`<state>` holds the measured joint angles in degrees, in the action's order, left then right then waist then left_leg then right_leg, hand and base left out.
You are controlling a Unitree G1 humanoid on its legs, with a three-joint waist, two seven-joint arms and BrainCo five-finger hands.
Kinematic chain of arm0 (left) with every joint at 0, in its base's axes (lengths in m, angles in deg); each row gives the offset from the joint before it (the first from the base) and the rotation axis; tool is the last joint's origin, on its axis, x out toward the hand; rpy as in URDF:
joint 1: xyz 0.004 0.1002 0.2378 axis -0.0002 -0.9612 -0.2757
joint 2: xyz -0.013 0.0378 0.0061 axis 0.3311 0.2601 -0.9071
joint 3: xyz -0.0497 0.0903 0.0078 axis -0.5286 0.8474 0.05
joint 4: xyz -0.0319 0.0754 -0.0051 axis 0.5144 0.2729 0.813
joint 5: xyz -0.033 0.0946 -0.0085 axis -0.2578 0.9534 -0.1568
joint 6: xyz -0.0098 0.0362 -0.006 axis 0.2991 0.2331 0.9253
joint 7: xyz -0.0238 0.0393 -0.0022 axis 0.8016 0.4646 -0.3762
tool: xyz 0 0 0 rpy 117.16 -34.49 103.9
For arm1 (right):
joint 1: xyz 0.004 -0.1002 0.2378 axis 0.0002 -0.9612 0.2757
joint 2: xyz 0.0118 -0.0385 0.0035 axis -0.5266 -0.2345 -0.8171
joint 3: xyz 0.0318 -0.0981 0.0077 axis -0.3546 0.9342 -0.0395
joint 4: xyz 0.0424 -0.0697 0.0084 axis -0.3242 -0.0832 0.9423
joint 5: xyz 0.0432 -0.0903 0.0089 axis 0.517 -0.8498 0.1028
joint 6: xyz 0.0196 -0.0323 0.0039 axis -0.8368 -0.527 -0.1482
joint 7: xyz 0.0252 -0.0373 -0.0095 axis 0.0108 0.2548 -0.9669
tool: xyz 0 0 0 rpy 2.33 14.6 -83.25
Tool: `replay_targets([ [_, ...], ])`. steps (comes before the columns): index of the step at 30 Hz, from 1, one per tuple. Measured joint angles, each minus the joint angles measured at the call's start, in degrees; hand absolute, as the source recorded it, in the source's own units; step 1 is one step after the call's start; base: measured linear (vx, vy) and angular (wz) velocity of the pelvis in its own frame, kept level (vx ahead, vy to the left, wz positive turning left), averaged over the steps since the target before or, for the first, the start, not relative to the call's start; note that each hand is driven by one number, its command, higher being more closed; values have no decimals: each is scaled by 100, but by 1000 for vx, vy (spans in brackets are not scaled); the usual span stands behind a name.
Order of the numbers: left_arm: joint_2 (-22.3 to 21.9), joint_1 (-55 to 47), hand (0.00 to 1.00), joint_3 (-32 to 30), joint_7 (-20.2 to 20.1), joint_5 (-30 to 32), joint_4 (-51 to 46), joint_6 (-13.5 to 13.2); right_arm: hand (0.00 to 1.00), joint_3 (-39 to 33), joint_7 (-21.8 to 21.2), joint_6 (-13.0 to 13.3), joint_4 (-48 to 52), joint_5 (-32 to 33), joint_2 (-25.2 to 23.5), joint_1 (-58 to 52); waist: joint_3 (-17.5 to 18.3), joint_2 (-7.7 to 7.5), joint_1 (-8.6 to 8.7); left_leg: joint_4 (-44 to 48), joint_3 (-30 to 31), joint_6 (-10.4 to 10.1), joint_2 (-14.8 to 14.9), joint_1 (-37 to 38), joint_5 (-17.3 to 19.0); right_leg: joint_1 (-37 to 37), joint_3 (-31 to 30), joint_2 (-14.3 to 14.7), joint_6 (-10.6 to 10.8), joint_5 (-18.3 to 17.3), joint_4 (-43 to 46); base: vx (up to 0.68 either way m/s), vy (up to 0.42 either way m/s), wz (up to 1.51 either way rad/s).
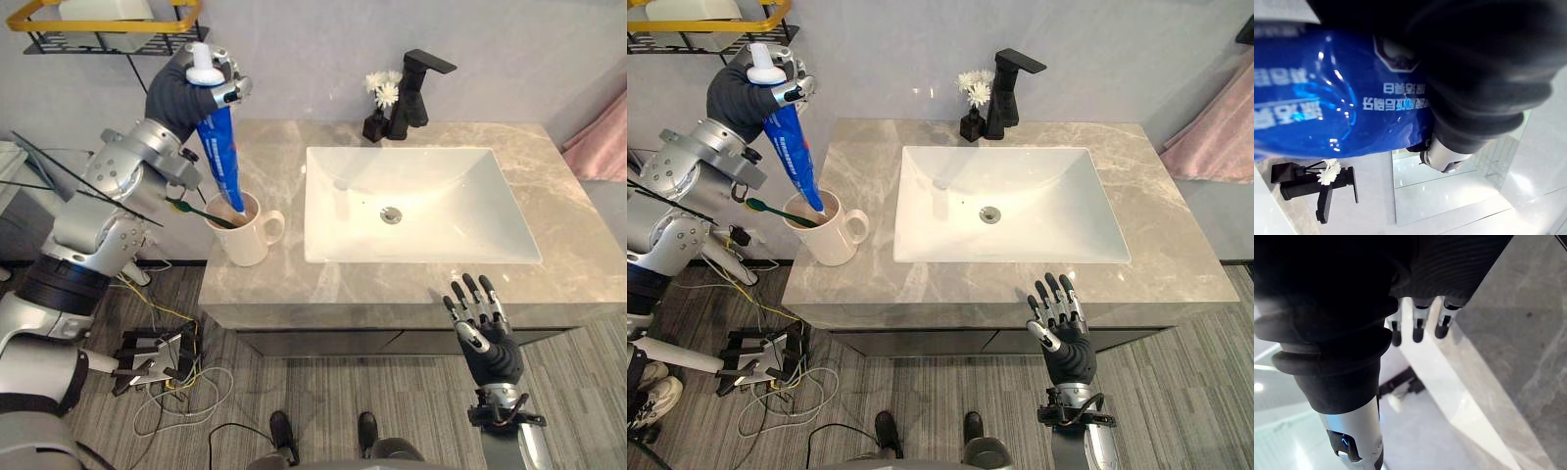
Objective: Organize washtable
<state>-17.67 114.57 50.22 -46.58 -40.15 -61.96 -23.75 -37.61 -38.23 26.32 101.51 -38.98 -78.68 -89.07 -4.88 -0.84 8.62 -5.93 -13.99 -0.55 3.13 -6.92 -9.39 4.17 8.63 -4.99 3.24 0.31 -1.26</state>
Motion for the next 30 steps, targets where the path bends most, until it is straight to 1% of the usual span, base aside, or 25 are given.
replay_targets([
  [4, -73, -162, 100, -112, 5, 29, 1, 0, 0, -22, 0, 0, 70, -1, 1, -13, -2, 0, -4, 0, -10, 0, 0, -8, 0, 0, -12, 1, -3, 8, 0, 0, 0, -1],
  [7, -212, -281, 100, -221, 4, 45, 0, 1, 0, -24, -2, 0, 112, -2, 0, -28, -2, -1, -5, 0, -9, 0, 2, -8, 0, 0, -12, 2, -5, 10, 2, 0, 0, 0],
  [12, -251, -444, 100, -454, -4, 50, -28, -2, 0, -32, -4, 0, 112, -2, 0, -62, -4, 1, 7, 0, -17, 1, 2, -4, -1, 1, -19, 2, -7, 14, 3, 0, 0, 0],
  [17, -469, -708, 100, -690, 8, 102, -43, -10, 0, -37, -5, 0, 114, -3, 0, -78, -4, 1, -8, 0, -18, 1, 1, -2, -1, -1, -20, 0, -8, 14, 4, 0, 0, 0],
  [18, -473, -771, 0, -779, 14, 109, -92, -19, 0, -36, -7, 0, 115, -3, -2, -74, -4, 1, -7, 0, -17, 1, 1, -1, -1, -1, -20, 0, -8, 14, 4, 0, 0, 0],
  [20, -473, -897, 0, -796, 9, 168, -154, -33, 0, -52, -8, 0, 115, -4, -2, -85, -4, 1, -5, 0, -18, 1, 0, 0, -1, -1, -20, 0, -8, 14, 3, 0, 0, 0],
  [24, -665, -1143, 0, -825, -5, 354, -318, -32, 0, -241, -108, 0, 116, -7, -5, -91, -4, 1, -7, 0, -18, 1, -1, 3, -1, -1, -20, -1, -8, 14, 3, 0, 0, 0],
  [30, -698, -1159, 0, -990, -29, 439, -699, -101, 0, -243, -115, 0, 115, -7, -6, -96, -5, 3, -5, 0, -18, -1, -1, 51, 0, -18, -23, -2, -9, 14, -1, 0, 0, 0],
])
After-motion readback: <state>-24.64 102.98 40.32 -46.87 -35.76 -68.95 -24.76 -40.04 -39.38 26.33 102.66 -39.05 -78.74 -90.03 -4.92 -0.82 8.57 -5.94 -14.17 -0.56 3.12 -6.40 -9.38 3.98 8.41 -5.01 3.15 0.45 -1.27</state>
